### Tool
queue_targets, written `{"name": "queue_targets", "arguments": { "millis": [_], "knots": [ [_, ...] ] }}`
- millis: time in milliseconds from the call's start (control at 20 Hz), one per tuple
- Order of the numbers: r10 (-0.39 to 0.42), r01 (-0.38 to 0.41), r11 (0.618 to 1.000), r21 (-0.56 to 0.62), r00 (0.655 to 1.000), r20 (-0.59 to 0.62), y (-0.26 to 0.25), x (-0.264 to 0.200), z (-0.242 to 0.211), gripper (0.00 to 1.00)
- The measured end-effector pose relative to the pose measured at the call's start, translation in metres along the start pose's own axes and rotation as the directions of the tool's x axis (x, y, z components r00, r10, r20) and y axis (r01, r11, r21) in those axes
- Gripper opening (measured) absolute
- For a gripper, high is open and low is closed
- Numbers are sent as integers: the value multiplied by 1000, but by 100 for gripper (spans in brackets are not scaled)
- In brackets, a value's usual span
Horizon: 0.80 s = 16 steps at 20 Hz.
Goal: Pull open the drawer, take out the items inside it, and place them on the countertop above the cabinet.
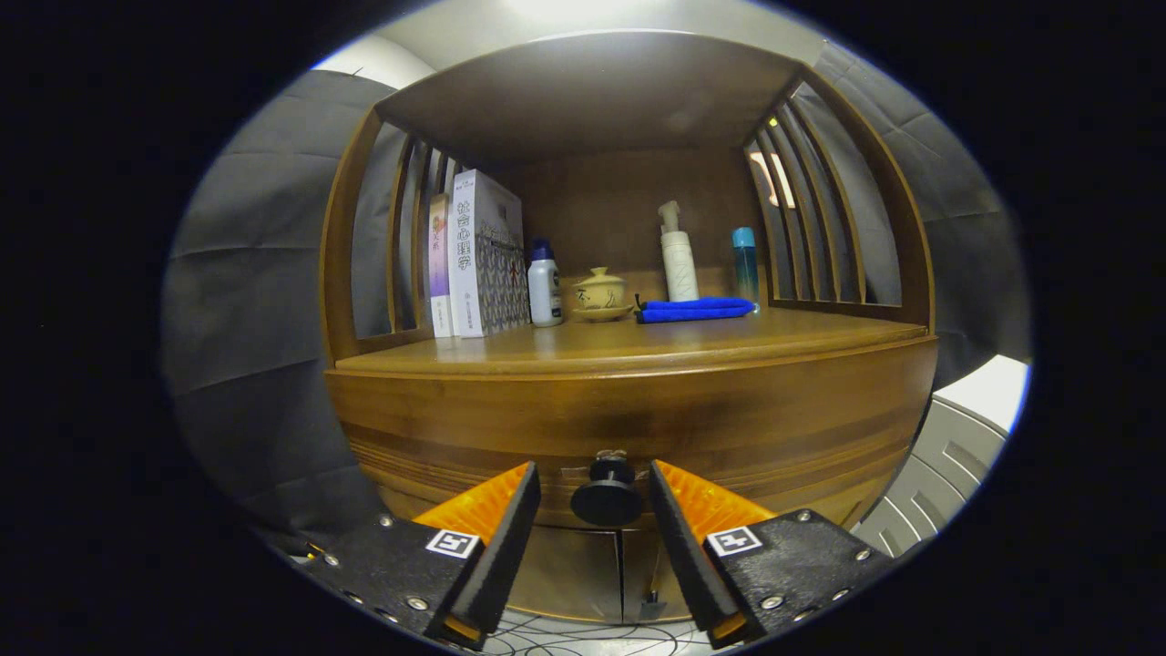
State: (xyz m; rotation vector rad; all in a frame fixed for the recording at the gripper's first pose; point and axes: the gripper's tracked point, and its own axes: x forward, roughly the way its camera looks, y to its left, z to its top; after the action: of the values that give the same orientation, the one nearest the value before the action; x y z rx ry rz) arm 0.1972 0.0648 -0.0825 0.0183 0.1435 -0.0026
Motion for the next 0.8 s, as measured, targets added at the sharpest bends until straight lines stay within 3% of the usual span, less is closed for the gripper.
{"name": "queue_targets", "arguments": {
  "millis": [250, 400, 600, 800],
  "knots": [
    [-16, 18, 998, 55, 1000, -26, -7, 8, -6, 50],
    [-20, 21, 999, 34, 999, -33, -7, 11, -6, 50],
    [-21, 20, 1000, -9, 998, -54, -6, 9, -9, 36],
    [-16, 16, 1000, -19, 999, -43, -5, -5, -10, 35]
  ]
}}
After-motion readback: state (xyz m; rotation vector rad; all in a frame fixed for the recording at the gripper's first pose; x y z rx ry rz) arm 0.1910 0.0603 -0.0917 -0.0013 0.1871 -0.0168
